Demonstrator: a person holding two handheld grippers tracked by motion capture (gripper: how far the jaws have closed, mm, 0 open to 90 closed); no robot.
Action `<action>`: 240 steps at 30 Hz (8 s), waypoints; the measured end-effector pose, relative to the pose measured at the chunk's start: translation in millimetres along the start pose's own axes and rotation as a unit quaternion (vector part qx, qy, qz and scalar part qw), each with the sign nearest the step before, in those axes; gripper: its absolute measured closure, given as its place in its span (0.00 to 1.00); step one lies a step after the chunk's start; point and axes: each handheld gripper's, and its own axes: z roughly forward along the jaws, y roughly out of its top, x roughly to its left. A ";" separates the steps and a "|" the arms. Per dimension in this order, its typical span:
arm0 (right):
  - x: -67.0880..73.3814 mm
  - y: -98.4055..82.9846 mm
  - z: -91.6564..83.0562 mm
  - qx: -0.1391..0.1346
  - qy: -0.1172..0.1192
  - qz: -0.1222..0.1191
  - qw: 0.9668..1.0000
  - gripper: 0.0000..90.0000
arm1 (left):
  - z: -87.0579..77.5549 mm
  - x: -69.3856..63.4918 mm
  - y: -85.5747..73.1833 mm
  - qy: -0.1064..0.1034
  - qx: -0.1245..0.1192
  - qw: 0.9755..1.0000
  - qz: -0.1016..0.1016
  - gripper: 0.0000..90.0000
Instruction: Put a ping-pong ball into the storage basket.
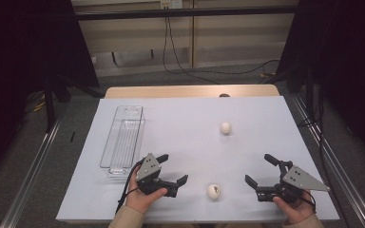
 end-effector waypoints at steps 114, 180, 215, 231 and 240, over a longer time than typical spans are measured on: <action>-0.9 0.0 2.2 0.001 0.004 0.001 1.000 0.02 | 39.2 -32.7 8.9 -0.062 0.066 0.996 0.011 0.03; -1.6 0.7 1.9 -0.001 0.003 -0.001 1.000 0.02 | 54.8 -43.8 13.2 -0.077 0.099 0.992 0.029 0.04; -1.8 0.6 2.1 -0.001 0.005 0.001 1.000 0.02 | 68.0 -53.6 15.6 -0.092 0.128 0.987 0.038 0.05; -2.0 0.7 2.2 0.000 0.006 -0.001 1.000 0.02 | 75.7 -57.6 16.2 -0.100 0.141 0.984 0.050 0.08; -1.7 0.8 2.0 -0.001 0.007 -0.001 1.000 0.02 | 77.5 -58.2 15.0 -0.100 0.146 0.983 0.049 0.09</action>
